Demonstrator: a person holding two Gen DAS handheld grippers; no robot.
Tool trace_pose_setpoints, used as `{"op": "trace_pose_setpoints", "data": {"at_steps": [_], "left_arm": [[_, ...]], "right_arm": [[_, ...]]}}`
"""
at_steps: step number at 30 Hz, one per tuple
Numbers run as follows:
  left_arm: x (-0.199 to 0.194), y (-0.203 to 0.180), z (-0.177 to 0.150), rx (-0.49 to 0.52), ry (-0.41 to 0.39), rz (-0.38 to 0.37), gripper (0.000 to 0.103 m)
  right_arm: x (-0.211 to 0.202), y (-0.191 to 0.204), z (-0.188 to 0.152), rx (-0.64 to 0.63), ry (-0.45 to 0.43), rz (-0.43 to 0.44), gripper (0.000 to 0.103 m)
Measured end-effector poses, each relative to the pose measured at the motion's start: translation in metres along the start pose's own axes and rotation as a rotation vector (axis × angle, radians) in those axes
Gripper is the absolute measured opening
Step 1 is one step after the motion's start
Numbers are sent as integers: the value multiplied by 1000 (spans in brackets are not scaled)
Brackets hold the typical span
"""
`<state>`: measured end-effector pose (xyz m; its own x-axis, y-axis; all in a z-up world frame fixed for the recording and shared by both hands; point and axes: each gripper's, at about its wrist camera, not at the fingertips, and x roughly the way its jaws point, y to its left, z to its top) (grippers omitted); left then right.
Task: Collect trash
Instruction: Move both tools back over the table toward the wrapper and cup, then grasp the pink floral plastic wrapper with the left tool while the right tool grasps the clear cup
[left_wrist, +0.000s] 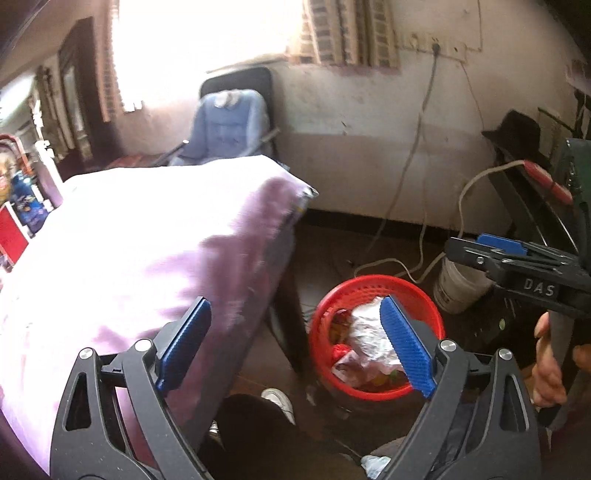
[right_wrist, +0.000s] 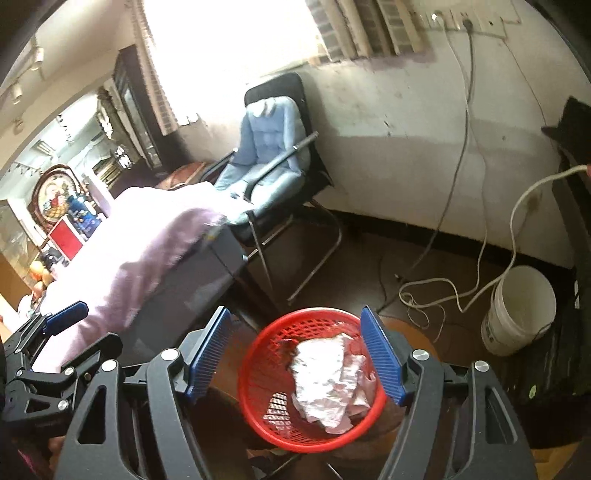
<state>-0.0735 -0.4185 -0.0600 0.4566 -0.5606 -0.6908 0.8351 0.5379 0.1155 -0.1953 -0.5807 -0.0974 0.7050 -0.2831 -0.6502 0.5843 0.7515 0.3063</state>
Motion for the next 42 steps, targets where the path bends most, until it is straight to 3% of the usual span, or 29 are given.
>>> {"op": "trace_pose_setpoints", "data": {"at_steps": [17,20,25,34,38,42], "left_arm": [[-98,102,-40,-192,-154,165,95],[-115,131,-49,-234,-160,243,96],[-146,216,-74,-366,-117,359,96],[-176,367,-131,-607,9,547,96],[-168,414,-144,-677,62,553,96],[-157,442,-157,-744,82,485,96]], "right_arm": [[-32,148,1,-246,-31,151,84],[-22,185,0,-294,-5,212,87],[-1,255,-9,-402,51,310,89],[26,329,-24,-512,130,379,92],[37,351,-26,-537,149,391,92],[43,368,-25,-549,159,408,93]]}}
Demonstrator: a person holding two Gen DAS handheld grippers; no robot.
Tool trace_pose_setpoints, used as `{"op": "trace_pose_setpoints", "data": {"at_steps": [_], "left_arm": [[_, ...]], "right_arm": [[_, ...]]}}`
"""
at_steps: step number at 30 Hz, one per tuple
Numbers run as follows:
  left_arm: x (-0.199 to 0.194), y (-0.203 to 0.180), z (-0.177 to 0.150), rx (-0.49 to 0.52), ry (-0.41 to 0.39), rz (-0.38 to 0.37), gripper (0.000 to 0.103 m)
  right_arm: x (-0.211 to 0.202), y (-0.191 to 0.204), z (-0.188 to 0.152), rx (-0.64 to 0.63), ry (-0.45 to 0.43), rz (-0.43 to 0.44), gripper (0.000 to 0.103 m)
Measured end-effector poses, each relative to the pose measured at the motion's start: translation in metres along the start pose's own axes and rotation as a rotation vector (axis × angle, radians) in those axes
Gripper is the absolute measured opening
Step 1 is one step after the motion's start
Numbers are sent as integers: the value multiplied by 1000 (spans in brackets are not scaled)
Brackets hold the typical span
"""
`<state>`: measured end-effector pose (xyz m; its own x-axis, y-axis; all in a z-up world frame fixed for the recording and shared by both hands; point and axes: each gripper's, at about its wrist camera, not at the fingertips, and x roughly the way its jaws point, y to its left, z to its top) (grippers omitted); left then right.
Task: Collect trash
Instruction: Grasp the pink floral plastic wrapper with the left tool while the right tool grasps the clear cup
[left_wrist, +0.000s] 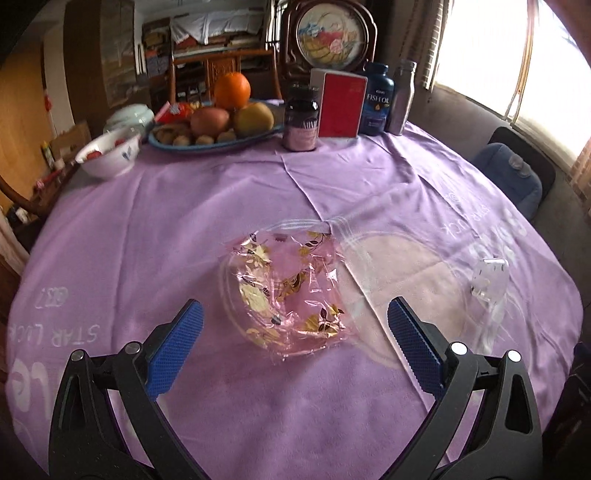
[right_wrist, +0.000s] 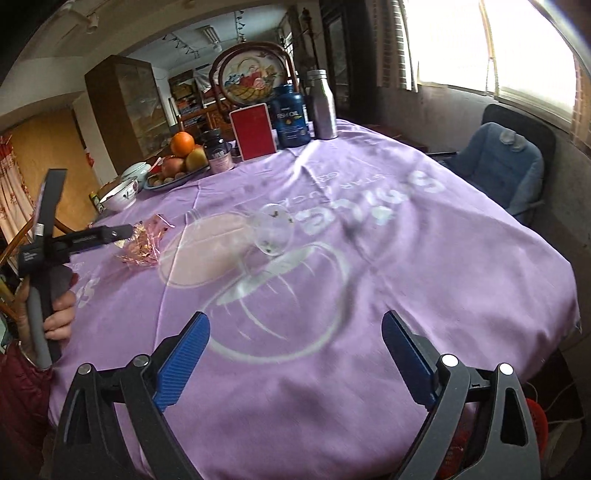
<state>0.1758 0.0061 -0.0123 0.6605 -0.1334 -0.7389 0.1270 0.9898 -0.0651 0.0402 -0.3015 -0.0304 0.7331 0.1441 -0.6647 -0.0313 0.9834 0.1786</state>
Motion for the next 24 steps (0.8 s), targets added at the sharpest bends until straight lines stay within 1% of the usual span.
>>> {"op": "trace_pose_setpoints", "data": {"at_steps": [5,7,9,10,11,13,14,16,19,21,22,23,24], "left_arm": [[19,-2,-6,12,53,-34,96],[28,-6,-7,32,65,-9,96],[36,-7,-8,42,76,39,93],[38,-6,-8,41,76,46,78],[39,-6,-8,42,80,37,59],[35,-2,-6,23,71,10,50],[31,-1,-5,19,57,13,41],[19,0,-3,23,16,18,28],[4,1,0,19,-29,5,28],[0,0,2,29,-42,10,28],[1,-1,2,36,-39,8,28],[4,-2,3,42,-29,2,28],[9,-2,2,38,-14,-6,28]], "right_arm": [[19,14,13,-23,21,31,94],[30,21,20,-40,32,43,95],[44,32,32,-72,45,31,96],[51,36,38,-87,49,28,96],[56,38,43,-97,53,26,96],[75,44,58,-107,66,7,96],[85,46,66,-107,75,-3,96],[105,48,77,-96,93,-42,96],[132,48,88,-73,141,-84,96],[145,46,88,-59,173,-112,81],[150,42,86,-42,191,-104,52],[151,40,84,-31,199,-87,43],[148,39,82,-27,185,-82,42]]}}
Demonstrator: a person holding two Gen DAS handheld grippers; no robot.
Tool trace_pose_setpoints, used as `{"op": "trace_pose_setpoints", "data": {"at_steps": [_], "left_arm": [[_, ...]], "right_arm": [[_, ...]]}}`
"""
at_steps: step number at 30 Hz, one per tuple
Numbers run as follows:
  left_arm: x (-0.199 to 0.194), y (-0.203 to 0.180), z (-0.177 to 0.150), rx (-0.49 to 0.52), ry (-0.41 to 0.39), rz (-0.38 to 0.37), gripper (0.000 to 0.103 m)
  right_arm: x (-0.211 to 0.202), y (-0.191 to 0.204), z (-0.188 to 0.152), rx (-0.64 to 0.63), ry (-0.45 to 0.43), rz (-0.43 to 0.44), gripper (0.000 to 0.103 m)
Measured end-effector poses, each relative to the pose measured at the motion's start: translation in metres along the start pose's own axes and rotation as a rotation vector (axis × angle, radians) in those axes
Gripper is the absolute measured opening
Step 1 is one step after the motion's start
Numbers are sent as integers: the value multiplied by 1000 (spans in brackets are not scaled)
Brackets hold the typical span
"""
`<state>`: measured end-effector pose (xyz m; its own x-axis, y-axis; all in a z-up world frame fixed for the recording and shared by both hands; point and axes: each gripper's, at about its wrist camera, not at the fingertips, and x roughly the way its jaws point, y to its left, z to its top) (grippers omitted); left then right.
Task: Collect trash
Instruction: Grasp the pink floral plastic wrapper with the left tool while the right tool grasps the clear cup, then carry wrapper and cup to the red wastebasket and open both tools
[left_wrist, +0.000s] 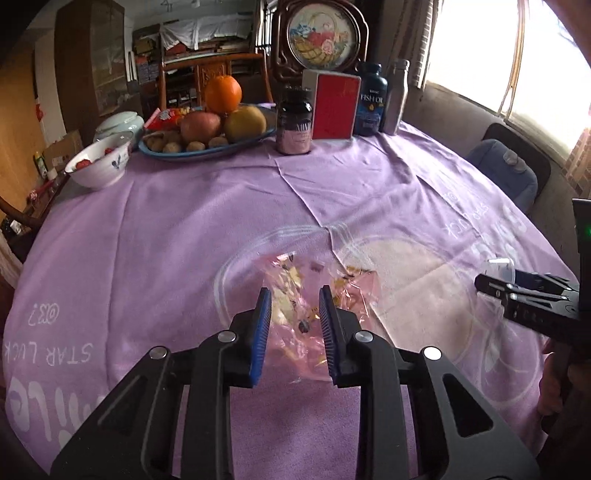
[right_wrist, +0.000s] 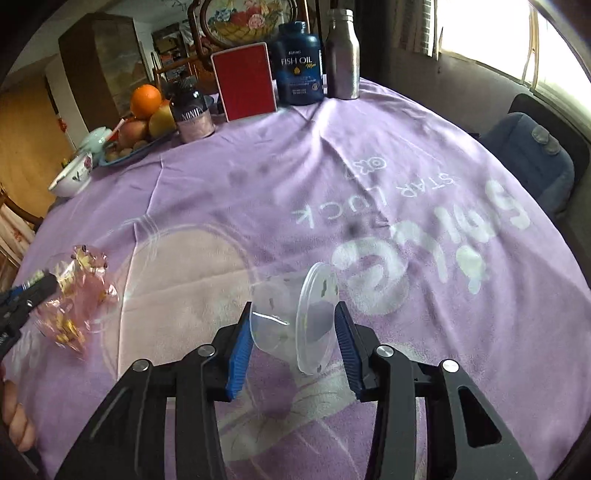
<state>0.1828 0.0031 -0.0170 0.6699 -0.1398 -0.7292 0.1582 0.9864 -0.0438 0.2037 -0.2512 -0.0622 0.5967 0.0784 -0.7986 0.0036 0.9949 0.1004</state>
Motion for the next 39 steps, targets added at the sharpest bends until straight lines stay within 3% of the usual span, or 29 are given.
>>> {"op": "trace_pose_setpoints", "data": {"at_steps": [3,6,8,9,11,12,13,14,16,21,25,30,39], "left_arm": [[9,0,-1,-12,40,-48,42],[15,-8,-3,17,48,-40,59],[20,-12,-6,24,59,-32,92],[23,-15,-7,28,58,-13,93],[30,-23,-9,76,65,40,91],[32,-25,-10,93,63,72,84],[34,-28,-11,112,65,68,56],[34,-28,-11,119,67,49,42],[25,-29,-12,122,31,47,38],[-14,-42,-13,126,-67,-12,37],[-44,-79,-26,185,-127,-58,37],[-64,-144,-44,293,-150,-131,37],[-92,-277,-82,463,-154,-358,39]], "right_arm": [[-13,-7,-8,18,-32,36,39],[-25,-13,-15,31,-45,81,39],[-33,-17,-19,38,-50,105,39],[-36,-18,-21,40,-54,111,39],[-45,-20,-25,43,-68,121,39],[-50,-21,-29,41,-78,124,39],[-54,-23,-30,41,-87,124,39],[-59,-24,-33,41,-99,123,39],[-73,-29,-40,39,-129,116,39],[-118,-56,-65,71,-204,89,39],[-151,-90,-90,127,-248,52,39],[-188,-139,-127,215,-295,-10,39],[-243,-232,-216,369,-333,-184,39]]}}
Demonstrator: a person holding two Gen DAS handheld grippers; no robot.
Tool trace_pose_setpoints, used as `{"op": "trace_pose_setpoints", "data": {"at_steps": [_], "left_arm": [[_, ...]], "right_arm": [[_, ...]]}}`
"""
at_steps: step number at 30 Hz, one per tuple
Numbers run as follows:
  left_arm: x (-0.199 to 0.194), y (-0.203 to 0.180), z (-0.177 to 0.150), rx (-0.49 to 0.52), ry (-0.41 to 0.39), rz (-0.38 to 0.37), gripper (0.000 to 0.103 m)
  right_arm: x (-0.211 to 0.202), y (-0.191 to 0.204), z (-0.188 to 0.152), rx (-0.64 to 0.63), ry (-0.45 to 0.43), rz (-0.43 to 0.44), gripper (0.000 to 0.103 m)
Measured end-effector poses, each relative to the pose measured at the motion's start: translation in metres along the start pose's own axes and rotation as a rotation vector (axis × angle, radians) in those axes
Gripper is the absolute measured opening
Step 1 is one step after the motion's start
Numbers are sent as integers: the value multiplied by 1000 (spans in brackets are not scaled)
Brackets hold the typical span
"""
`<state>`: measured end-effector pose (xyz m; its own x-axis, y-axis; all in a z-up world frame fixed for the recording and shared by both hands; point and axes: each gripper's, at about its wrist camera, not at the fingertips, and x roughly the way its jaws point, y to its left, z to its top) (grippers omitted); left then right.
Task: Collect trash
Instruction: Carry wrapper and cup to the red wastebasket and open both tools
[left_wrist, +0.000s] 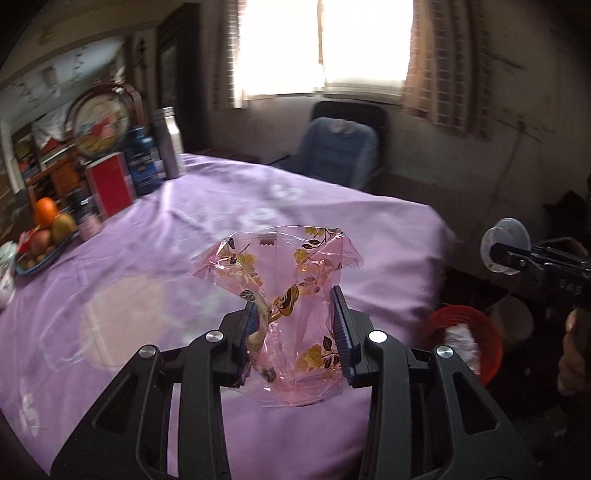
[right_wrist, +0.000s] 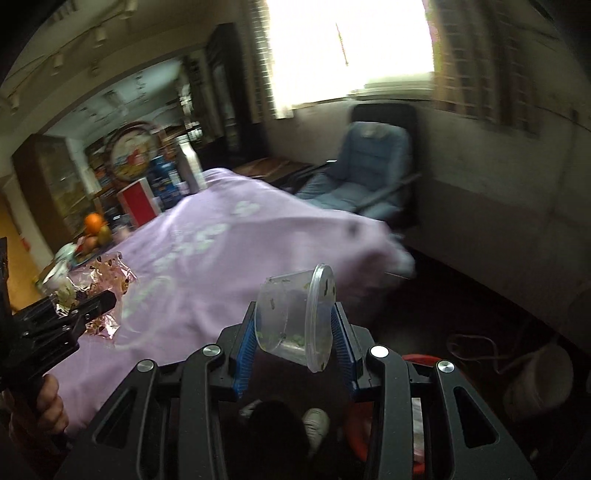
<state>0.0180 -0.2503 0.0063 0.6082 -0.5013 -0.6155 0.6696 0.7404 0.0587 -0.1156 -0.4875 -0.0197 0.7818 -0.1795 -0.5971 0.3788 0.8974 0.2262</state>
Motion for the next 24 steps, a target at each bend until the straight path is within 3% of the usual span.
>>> {"op": "trace_pose_setpoints", "data": {"at_steps": [9,15,18,20,24], "left_arm": [[61,-152,-4,181,114,-239,39],[115,-229,-28,282,224,-334,42],[147,-253,-44,306,304,-375,56],[170,-262,-54,307,366,-381,72],[188,-260,-59,282,409,-368,82]], "right_arm": [[-24,-113,-40,164,1,-133,39],[-15,-161,-63,241,35,-169,39],[-8,-176,-72,271,55,-173,39],[-1,-180,-76,280,71,-169,39],[19,-180,-84,275,118,-152,39]]}}
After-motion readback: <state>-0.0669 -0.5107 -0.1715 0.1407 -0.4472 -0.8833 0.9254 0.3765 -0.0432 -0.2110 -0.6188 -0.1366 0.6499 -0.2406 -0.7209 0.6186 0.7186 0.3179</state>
